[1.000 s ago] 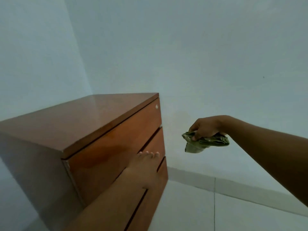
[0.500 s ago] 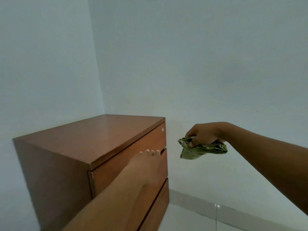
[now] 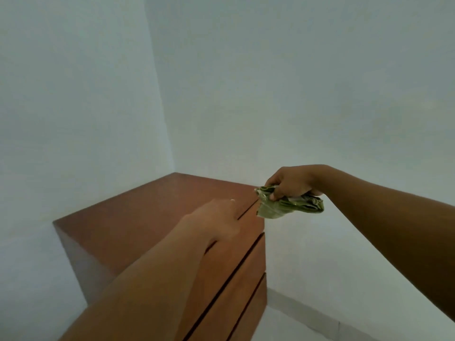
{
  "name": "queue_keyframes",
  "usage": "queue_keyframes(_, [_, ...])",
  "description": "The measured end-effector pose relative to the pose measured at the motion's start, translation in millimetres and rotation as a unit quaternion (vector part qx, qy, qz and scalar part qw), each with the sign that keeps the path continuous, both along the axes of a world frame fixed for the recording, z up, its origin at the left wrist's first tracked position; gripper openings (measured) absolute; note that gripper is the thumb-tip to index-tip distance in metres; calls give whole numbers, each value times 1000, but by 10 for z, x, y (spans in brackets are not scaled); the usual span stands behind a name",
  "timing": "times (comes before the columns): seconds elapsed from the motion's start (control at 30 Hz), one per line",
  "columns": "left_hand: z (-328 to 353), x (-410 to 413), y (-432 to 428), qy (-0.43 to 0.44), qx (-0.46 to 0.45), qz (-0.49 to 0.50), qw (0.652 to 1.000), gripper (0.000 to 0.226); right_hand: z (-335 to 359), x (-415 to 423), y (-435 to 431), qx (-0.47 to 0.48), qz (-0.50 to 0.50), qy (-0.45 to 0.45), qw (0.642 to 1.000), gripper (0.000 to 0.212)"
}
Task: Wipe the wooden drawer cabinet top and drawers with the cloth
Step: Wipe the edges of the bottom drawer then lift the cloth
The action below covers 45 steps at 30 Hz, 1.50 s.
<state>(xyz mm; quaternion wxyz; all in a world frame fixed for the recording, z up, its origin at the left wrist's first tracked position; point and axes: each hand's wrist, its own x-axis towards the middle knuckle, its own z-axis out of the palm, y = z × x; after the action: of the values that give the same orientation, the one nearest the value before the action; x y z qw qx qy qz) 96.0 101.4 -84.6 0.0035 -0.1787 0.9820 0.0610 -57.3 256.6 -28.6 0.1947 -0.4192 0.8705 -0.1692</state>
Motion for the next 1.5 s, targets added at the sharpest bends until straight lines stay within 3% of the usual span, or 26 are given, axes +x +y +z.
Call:
queue_keyframes(0.3, [1665, 72, 49, -41, 115, 70, 990, 59, 1674, -65, -29, 52, -4, -36, 998, 25])
queue_keyframes(0.77, [2899, 23, 234, -77, 246, 180, 949, 62, 2841, -308, -153, 101, 70, -93, 988, 24])
queue_keyframes(1.1, [2689, -315, -196, -81, 289, 243, 922, 60, 2474, -860, -740, 153, 113, -119, 975, 24])
queue_keyframes(1.5, [1617, -1379, -746, -100, 331, 286, 894, 53, 908, -1770, -1802, 212, 182, -121, 953, 10])
